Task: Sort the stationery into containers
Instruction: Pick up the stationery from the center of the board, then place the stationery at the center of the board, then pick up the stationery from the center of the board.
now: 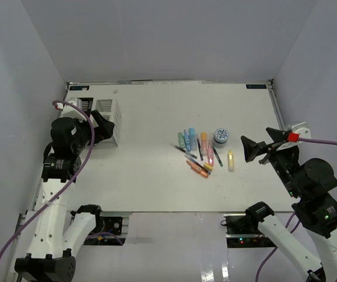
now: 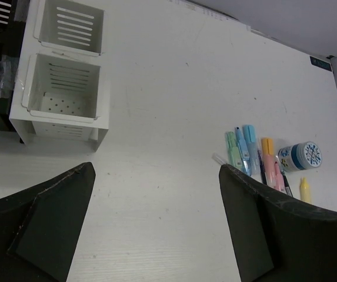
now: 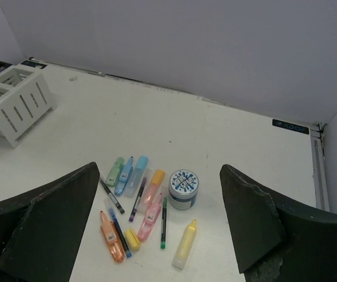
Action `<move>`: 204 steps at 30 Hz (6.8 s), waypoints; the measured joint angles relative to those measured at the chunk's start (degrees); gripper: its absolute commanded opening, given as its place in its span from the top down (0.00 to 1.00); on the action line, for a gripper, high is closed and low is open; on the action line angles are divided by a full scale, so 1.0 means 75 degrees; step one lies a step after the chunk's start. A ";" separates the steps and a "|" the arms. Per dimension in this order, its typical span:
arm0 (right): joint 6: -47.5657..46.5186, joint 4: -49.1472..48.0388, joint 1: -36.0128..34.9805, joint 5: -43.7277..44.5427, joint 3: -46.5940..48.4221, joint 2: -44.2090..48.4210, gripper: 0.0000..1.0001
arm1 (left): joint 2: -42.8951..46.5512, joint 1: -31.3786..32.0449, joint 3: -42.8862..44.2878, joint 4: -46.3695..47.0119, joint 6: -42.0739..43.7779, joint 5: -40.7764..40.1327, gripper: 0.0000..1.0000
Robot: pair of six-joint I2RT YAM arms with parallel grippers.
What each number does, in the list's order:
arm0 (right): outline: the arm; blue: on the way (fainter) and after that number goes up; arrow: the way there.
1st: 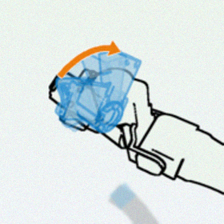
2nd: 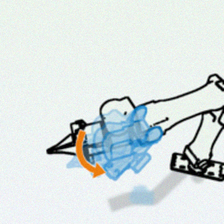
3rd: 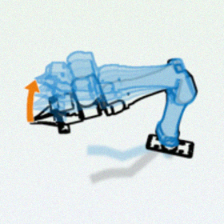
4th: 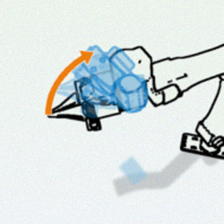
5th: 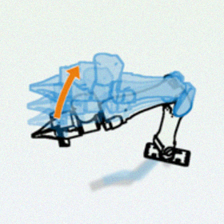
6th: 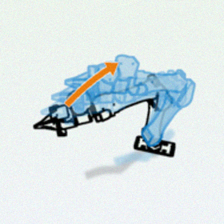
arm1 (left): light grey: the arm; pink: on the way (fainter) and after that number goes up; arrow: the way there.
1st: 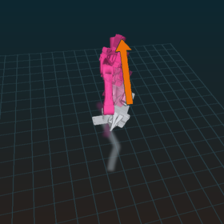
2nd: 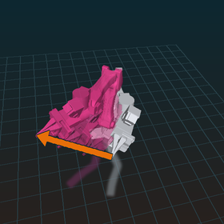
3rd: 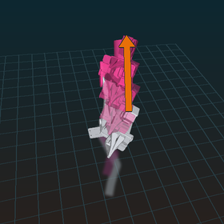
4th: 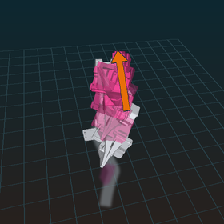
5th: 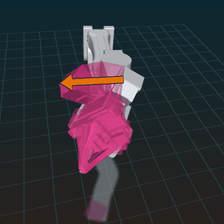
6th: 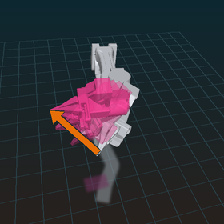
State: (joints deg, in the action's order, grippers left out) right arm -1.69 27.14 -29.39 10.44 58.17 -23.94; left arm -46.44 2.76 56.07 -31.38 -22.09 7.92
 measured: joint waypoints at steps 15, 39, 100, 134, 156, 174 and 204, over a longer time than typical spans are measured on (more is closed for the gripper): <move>0.0079 0.0178 0.0000 0.0236 -0.0201 0.0341 0.10 | -0.0050 0.0000 -0.0041 0.0000 -0.0012 0.0058 0.02; 0.1413 0.0662 0.0000 0.0052 -0.0752 -0.1568 0.10 | -0.0111 0.0000 -0.0184 -0.0216 -0.0268 0.0245 0.02; 0.0545 -0.0440 0.1052 -0.0988 0.1518 -0.9154 0.92 | 0.0082 0.1183 -0.0918 -0.0801 -0.0347 0.0300 0.02; -0.0192 -0.0268 -0.3404 -0.1536 0.3407 -1.1476 0.02 | 0.0000 0.1212 -0.0527 -0.1451 -0.0358 -0.0047 0.02; 0.1148 -0.0458 -0.3404 0.2981 -0.0181 -0.3529 0.10 | -0.2783 0.2818 -0.0157 -0.1035 -0.0848 0.0341 0.02; 0.1964 0.0166 -0.3383 0.3585 -0.1431 -0.0976 0.10 | -0.5814 0.5173 0.1096 0.0166 -0.1935 -0.1553 0.02; 0.2189 0.0490 -0.3383 0.2926 -0.1623 -0.0705 0.08 | -0.6449 0.5211 0.1376 -0.1058 -0.2180 -0.3095 0.02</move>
State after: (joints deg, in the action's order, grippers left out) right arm 14.72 30.81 -54.76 32.38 46.00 -29.23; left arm -94.80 41.85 66.39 -39.31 -38.44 -15.29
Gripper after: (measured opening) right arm 0.921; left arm 0.979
